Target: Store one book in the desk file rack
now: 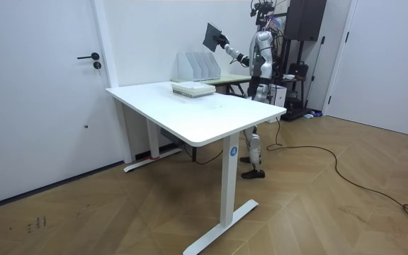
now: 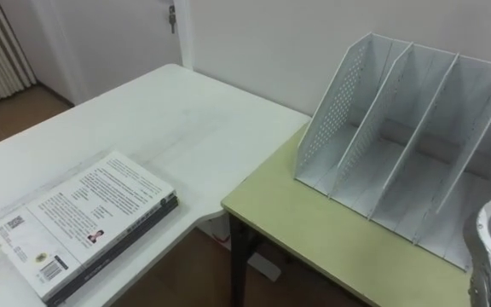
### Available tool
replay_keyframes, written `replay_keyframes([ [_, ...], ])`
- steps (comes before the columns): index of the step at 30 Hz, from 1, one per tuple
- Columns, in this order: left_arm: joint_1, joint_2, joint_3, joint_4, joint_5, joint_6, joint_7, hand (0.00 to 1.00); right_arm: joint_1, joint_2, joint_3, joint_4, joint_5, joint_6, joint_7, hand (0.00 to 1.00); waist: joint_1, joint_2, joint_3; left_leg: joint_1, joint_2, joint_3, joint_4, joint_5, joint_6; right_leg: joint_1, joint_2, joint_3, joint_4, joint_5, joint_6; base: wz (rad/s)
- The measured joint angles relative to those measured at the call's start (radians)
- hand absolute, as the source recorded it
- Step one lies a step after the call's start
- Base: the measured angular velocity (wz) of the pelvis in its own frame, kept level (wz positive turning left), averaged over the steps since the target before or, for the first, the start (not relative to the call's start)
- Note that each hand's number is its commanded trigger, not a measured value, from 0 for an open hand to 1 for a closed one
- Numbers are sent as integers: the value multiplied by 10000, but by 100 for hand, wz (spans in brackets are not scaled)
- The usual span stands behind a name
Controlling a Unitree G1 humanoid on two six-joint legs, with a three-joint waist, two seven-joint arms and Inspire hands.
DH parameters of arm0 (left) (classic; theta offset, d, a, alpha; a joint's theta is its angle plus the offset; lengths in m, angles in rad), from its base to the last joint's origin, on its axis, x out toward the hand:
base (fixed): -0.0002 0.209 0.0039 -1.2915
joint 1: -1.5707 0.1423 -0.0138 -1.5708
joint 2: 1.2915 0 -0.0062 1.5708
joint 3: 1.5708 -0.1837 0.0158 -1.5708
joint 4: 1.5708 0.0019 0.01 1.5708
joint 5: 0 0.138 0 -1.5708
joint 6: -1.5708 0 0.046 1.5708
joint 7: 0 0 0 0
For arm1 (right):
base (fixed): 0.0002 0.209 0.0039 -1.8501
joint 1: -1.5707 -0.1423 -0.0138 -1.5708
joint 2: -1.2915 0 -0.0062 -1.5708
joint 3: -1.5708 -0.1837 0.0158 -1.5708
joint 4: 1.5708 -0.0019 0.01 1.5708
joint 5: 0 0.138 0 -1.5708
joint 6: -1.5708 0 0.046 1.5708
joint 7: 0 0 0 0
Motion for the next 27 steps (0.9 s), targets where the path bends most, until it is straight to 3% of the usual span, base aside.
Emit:
replay_keyframes([
  [16, -56, -9, 23, 7, -6, 27, 395, 0, -1, 0, 56, 912, 50, 128, 411, 100, 309, -194, -11, -32, -43, -285, -22, 3, 4, 38, -29, -163, 5, -1, 2, 2],
  [27, -57, -10, 88, -15, -5, 39, 497, 0, -5, 0, 55, 921, 49, 129, 393, 100, 335, -192, -10, -56, -44, -286, -22, 3, 4, 18, -29, -165, -6, -3, 5, 0],
])
